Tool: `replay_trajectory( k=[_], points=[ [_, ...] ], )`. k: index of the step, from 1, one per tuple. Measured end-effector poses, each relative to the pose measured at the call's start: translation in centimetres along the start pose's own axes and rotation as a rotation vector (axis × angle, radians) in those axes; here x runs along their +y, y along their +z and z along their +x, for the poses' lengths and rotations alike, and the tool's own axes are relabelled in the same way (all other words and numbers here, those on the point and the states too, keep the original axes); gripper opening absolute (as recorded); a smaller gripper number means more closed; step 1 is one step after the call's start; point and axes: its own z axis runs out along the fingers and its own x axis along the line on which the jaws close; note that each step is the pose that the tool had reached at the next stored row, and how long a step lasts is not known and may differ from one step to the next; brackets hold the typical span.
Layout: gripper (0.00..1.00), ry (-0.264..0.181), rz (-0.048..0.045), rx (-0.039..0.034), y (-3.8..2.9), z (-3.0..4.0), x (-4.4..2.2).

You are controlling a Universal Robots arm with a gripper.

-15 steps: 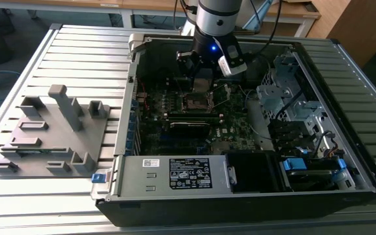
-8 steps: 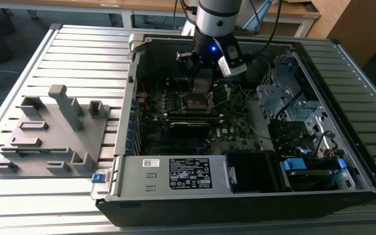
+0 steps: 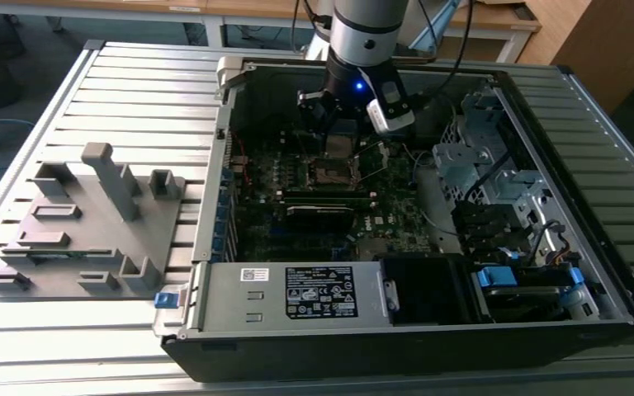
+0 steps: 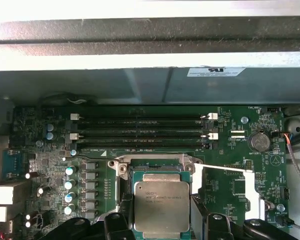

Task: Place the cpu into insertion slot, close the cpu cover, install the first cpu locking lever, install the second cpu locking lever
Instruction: 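Place the cpu into insertion slot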

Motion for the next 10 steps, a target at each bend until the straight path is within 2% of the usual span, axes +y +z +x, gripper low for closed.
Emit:
replay_trajectory(
  k=[10],
  points=[
    [0.54,0.0,-0.0004,-0.0002,0.63,-0.01,-0.04]
  ],
)
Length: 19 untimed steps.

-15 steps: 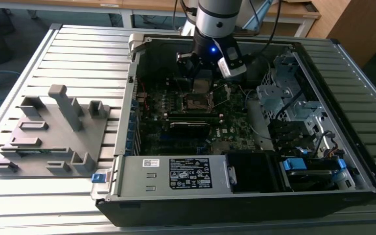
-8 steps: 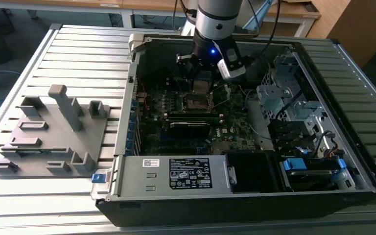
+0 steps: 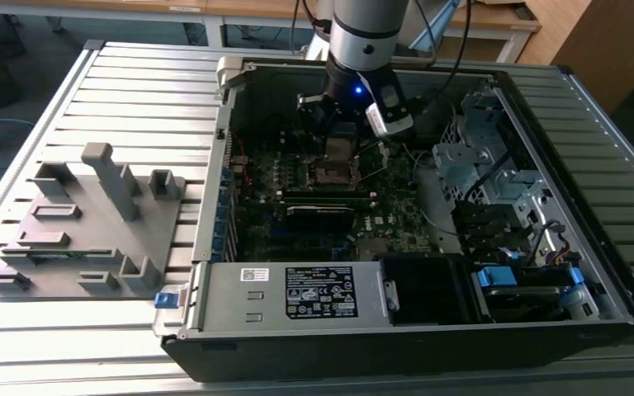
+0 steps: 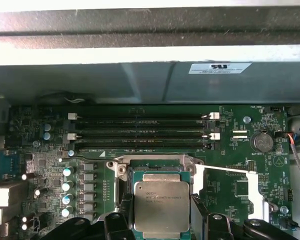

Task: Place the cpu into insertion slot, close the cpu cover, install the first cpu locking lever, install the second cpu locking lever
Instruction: 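Place the cpu into insertion slot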

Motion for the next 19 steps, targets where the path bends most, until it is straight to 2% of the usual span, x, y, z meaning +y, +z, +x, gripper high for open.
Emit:
replay_trajectory(
  k=[19],
  points=[
    [0.54,0.0,0.0001,0.0,0.3,0.0,-0.03]
  ],
)
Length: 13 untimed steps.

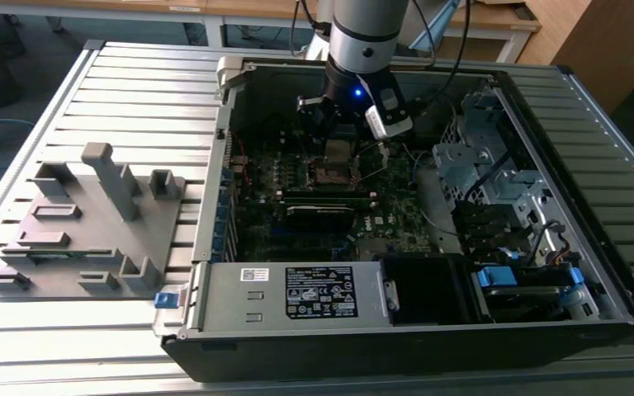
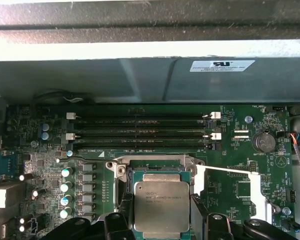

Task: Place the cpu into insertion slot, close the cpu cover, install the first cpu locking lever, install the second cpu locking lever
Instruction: 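Place the cpu into insertion slot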

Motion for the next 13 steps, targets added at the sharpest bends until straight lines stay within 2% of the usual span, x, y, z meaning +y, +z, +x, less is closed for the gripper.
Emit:
replay_trajectory(
  k=[6,13],
  points=[
    [0.54,0.015,-0.0005,-0.0013,0.08,0.0,0.0],
    [0.54,0.138,-0.0023,-0.0107,0.34,-0.01,-0.03]
  ],
)
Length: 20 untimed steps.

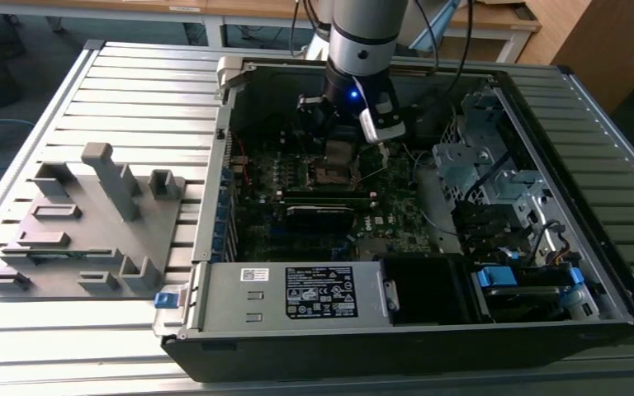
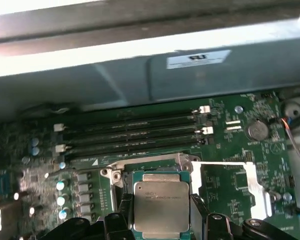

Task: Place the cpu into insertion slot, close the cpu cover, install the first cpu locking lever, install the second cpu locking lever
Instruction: 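Place the cpu into insertion slot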

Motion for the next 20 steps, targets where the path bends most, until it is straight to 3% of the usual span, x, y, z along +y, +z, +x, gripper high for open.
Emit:
replay_trajectory(
  k=[15,20],
  points=[
    [0.54,0.266,-0.0043,-0.0207,0.35,-0.01,-0.03],
    [0.54,0.282,-0.0047,-0.022,0.35,-0.01,-0.03]
  ],
)
